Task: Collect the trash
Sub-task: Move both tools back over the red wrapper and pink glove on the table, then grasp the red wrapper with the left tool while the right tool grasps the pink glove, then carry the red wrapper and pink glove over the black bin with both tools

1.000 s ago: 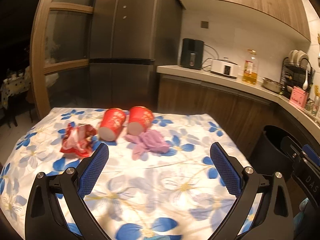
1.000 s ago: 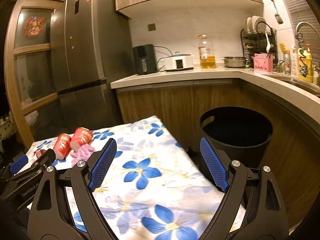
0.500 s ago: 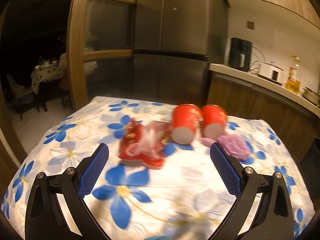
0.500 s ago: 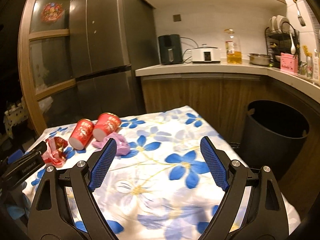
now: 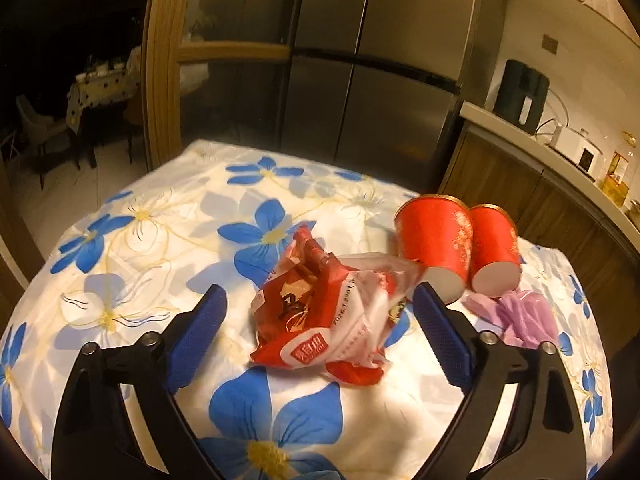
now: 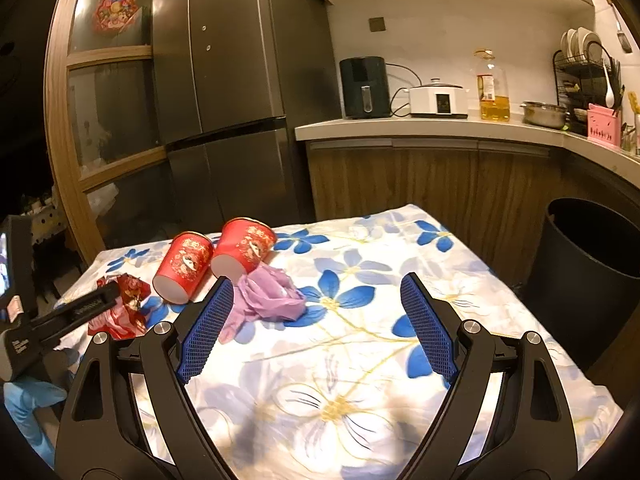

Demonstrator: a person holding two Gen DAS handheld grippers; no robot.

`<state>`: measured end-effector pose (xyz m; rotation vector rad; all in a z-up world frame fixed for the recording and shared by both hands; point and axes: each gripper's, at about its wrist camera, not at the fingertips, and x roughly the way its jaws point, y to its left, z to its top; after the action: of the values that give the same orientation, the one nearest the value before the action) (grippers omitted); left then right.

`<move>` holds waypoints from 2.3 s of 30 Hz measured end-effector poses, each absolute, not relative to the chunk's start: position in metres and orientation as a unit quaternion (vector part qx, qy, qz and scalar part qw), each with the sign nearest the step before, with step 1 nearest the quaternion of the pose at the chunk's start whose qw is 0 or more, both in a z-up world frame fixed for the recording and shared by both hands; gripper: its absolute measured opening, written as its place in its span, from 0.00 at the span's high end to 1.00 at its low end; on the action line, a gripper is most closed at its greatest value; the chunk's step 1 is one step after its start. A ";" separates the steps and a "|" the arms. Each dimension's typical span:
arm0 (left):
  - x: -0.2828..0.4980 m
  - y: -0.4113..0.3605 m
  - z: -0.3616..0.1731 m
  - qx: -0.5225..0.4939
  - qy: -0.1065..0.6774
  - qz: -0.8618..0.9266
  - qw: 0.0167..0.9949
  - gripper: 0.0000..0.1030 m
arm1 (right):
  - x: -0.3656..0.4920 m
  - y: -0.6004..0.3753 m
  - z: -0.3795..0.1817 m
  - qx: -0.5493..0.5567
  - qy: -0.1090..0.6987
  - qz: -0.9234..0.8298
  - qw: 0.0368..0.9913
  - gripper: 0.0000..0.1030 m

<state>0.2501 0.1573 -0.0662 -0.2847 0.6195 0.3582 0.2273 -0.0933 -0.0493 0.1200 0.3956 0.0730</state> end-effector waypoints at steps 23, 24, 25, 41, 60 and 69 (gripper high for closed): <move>0.235 0.157 -0.069 -0.159 0.299 0.131 0.932 0.83 | 0.310 -0.054 -0.087 0.043 0.271 0.068 0.959 0.38; 0.232 0.156 -0.067 -0.159 0.294 0.129 0.934 0.85 | 0.314 -0.054 -0.089 0.043 0.275 0.070 0.958 0.41; 0.230 0.155 -0.065 -0.158 0.292 0.127 0.935 0.91 | 0.318 -0.053 -0.090 0.044 0.281 0.072 0.956 0.41; 0.211 0.140 -0.052 -0.145 0.266 0.101 0.948 0.92 | 0.335 -0.047 -0.105 0.050 0.332 0.115 0.935 0.97; 0.195 0.104 -0.031 -0.134 0.245 0.064 0.958 0.92 | 0.270 -0.099 -0.060 0.067 0.262 0.109 0.957 0.99; 0.186 0.067 -0.019 -0.125 0.237 0.035 0.963 0.92 | 0.240 -0.134 -0.036 0.077 0.229 0.096 0.966 0.99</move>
<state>0.1862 0.0668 -0.0193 -0.2527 0.4801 0.0715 0.2396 -0.1337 -0.0361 0.1567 0.4630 0.1950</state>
